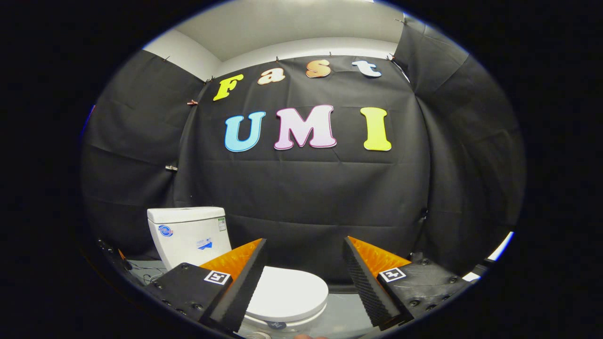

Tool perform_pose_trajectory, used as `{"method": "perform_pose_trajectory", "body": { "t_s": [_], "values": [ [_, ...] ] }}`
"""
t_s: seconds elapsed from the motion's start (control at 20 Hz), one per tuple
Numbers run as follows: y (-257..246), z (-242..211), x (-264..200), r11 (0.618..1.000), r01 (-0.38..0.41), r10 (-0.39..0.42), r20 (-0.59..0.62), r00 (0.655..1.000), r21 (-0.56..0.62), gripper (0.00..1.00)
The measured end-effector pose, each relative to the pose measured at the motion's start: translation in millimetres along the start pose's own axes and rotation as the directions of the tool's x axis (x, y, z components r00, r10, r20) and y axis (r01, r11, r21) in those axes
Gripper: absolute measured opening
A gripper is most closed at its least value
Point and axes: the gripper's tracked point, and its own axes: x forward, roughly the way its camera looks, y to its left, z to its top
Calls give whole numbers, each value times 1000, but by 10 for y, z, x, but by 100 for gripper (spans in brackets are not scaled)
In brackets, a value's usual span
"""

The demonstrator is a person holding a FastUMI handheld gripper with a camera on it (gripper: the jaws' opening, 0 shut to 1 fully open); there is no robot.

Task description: Open the toilet lid.

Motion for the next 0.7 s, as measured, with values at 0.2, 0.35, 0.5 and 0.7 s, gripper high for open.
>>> {"method": "perform_pose_trajectory", "body": {
  "t_s": [0.2,0.35,0.5,0.7],
  "values": [
    [15,-48,11,1000,-1,1,-9,1000,-2,98],
    [22,-281,49,1000,2,-2,-77,997,10,98],
    [290,-881,64,992,-51,81,-271,959,115,98],
    [419,-1773,78,962,-16,157,-503,850,274,98]
  ]
}}
